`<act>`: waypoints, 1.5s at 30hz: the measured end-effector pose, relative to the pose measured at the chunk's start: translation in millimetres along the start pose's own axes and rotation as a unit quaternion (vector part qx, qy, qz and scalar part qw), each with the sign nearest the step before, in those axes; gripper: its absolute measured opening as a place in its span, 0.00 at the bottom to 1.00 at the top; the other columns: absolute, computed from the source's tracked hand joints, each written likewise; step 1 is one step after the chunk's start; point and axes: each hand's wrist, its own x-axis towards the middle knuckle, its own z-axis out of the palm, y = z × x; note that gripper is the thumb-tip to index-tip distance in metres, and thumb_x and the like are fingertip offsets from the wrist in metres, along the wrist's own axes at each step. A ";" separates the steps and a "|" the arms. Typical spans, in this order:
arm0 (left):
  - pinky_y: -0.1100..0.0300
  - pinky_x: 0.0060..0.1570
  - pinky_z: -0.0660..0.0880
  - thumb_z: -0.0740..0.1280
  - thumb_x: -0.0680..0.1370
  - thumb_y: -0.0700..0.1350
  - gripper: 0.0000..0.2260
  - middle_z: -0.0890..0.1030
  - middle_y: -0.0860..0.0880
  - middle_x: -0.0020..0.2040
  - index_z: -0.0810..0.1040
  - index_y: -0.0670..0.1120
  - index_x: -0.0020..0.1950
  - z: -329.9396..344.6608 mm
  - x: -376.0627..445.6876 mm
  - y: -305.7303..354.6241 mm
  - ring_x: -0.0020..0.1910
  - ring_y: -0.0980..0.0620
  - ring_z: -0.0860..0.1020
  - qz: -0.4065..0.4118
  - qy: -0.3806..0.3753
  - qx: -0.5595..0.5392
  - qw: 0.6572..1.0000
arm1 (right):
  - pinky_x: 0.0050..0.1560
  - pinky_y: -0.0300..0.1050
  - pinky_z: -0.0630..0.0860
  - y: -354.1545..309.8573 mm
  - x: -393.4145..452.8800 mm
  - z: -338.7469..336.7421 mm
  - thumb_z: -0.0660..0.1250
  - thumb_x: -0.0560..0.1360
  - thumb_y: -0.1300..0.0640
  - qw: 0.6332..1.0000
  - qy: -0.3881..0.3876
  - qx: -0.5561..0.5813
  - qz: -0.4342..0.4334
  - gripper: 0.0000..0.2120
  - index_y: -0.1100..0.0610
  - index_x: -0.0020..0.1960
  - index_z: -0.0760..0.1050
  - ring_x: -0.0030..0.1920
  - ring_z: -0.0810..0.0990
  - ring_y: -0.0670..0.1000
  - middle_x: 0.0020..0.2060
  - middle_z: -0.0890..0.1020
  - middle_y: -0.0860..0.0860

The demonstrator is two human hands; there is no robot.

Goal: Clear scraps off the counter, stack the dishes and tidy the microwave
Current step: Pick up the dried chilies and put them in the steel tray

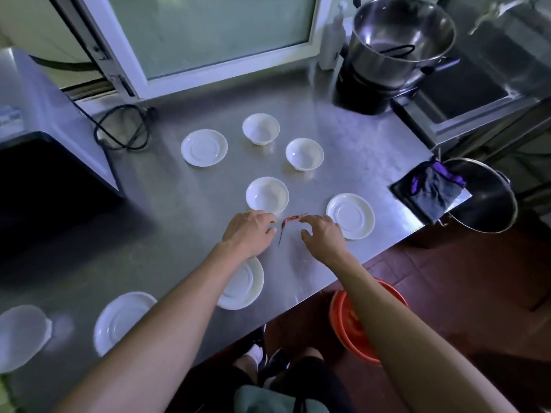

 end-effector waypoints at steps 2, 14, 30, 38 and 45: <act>0.54 0.56 0.72 0.62 0.81 0.52 0.14 0.80 0.51 0.63 0.78 0.52 0.64 3.3 4.4 -2.9 0.59 0.45 0.78 -0.009 -0.002 -0.002 1.000 | 0.63 0.52 0.68 2.1 9.1 1.4 0.63 0.79 0.58 1.000 0.001 -0.014 -0.013 0.17 0.52 0.67 0.76 0.65 0.74 0.55 0.65 0.79 0.49; 0.53 0.55 0.73 0.62 0.81 0.51 0.12 0.82 0.51 0.59 0.79 0.52 0.61 21.4 -9.6 -0.3 0.59 0.45 0.77 -0.143 0.007 -0.026 0.989 | 0.64 0.53 0.66 17.6 59.5 17.5 0.60 0.80 0.58 0.988 -0.053 -0.068 -0.127 0.16 0.51 0.65 0.77 0.66 0.71 0.55 0.65 0.79 0.49; 0.53 0.53 0.74 0.63 0.81 0.50 0.11 0.82 0.51 0.56 0.80 0.50 0.60 29.3 -44.2 5.3 0.58 0.46 0.78 -0.232 0.059 -0.045 0.970 | 0.47 0.50 0.68 15.9 47.1 23.3 0.64 0.78 0.59 0.977 -0.068 -0.035 -0.197 0.06 0.60 0.48 0.78 0.48 0.77 0.60 0.43 0.81 0.55; 0.52 0.53 0.75 0.64 0.80 0.49 0.10 0.82 0.51 0.57 0.81 0.50 0.58 8.4 -86.9 -4.3 0.57 0.45 0.78 -0.274 0.099 -0.050 0.955 | 0.43 0.52 0.76 -37.8 27.6 24.4 0.64 0.78 0.58 0.963 -0.069 0.048 -0.255 0.06 0.57 0.50 0.80 0.45 0.79 0.60 0.44 0.83 0.53; 0.53 0.50 0.75 0.64 0.80 0.49 0.12 0.82 0.48 0.57 0.80 0.48 0.60 -5.2 -164.1 -36.3 0.55 0.43 0.79 -0.334 0.143 -0.065 0.929 | 0.42 0.50 0.77 -108.8 7.7 41.7 0.66 0.77 0.58 0.947 -0.086 0.068 -0.301 0.05 0.57 0.50 0.81 0.44 0.80 0.57 0.45 0.83 0.54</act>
